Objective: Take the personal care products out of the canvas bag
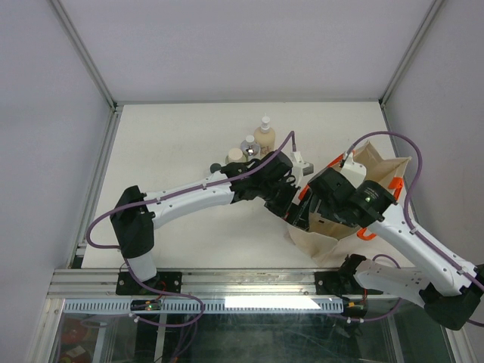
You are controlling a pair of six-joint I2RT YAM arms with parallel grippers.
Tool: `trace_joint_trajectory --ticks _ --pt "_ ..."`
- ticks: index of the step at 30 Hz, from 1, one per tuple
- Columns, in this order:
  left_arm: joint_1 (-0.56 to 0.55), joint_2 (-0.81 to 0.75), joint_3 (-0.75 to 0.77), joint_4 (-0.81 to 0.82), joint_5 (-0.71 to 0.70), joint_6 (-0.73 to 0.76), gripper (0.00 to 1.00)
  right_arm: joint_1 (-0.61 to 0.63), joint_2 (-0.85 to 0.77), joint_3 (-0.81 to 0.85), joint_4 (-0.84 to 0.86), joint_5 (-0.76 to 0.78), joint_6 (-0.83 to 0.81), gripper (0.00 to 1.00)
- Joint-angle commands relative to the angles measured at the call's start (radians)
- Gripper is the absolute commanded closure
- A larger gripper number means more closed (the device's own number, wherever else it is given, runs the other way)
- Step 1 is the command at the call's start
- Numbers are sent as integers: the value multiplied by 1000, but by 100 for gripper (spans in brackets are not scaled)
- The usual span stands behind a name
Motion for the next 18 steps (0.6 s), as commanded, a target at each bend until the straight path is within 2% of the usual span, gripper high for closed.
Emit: trace_joint_trajectory --ticks 1,10,18 --pt "-11 -2 55 1 -36 14 1 -13 -12 113 42 78 -53 100" --pt "-10 -40 114 -7 -122 6 1 -24 0 272 -36 116 -140 100" --pt "32 -123 182 -8 -222 -29 1 -31 21 502 -100 113 -281 100"
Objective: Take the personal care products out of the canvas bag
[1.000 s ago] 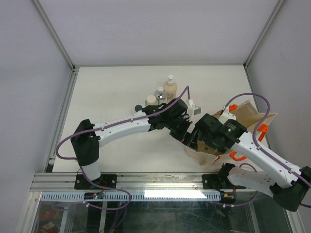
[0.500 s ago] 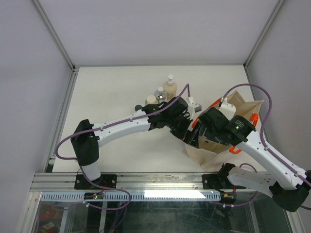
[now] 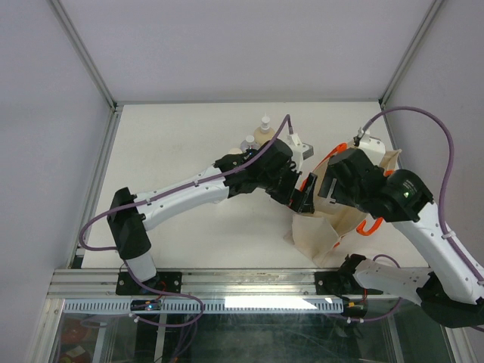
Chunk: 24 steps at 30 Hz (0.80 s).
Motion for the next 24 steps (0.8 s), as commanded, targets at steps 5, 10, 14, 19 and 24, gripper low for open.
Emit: trace_joint_trajectory --ticks 5,10,14,19,24 --pt "89 -175 91 22 -83 -43 1 -5 37 317 -13 68 -162 100" --pt "151 -227 125 6 -85 -45 1 -5 89 457 21 29 -298 100" --pt "193 -279 140 -3 -120 -33 1 -6 142 561 86 -54 -414 100" --pt "244 -363 146 -24 -178 -24 1 -6 267 743 93 -152 -488 100" --pt "275 -432 147 -64 -259 -8 1 -6 378 845 123 -300 -545 100"
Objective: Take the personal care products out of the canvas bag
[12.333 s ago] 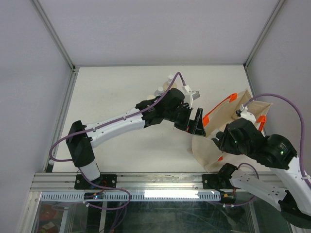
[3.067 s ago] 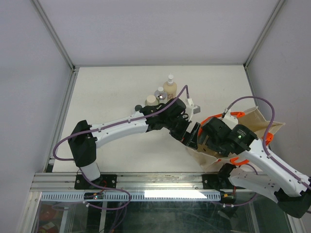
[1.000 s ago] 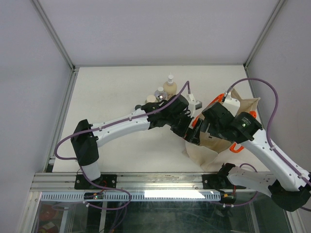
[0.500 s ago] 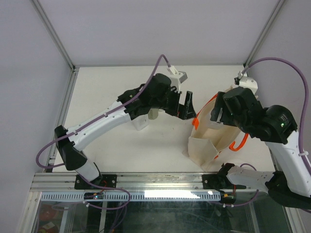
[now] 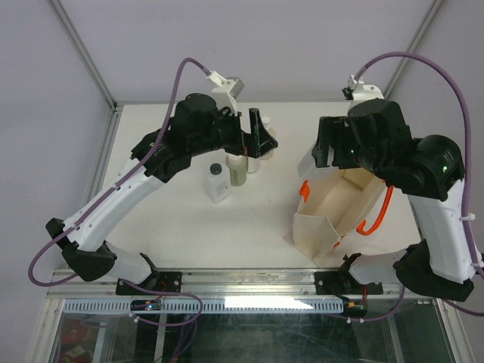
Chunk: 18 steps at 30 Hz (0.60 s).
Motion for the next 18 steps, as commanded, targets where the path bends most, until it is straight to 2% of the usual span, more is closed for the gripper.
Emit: trace_joint_trajectory --ticks 1,5,7,15,18 --pt "24 -94 47 -23 -104 23 1 0 63 93 212 -179 -110 100" --pt "27 -140 44 -50 -173 26 1 11 131 49 300 -364 -153 100" --pt "27 -162 47 -65 -222 29 1 38 151 -3 367 -406 -162 100" --pt "27 -274 62 -109 -400 34 1 174 237 -316 674 -444 -121 100" --pt "27 -309 75 -133 -459 37 1 250 320 -329 724 -420 -125 100"
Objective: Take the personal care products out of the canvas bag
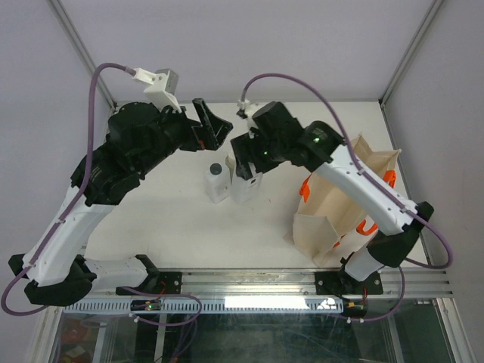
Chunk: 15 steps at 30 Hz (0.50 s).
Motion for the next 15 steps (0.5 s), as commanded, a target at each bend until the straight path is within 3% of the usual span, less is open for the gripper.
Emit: trace_joint_trajectory --ticks 1,7,15 --pt "2 -76 62 -20 -141 22 1 108 68 17 289 -17 -2 100" --pt "2 -134 70 -43 -218 22 1 191 211 34 416 27 6 100" --pt "3 -174 81 -105 -244 -11 1 199 328 75 514 92 -27 100"
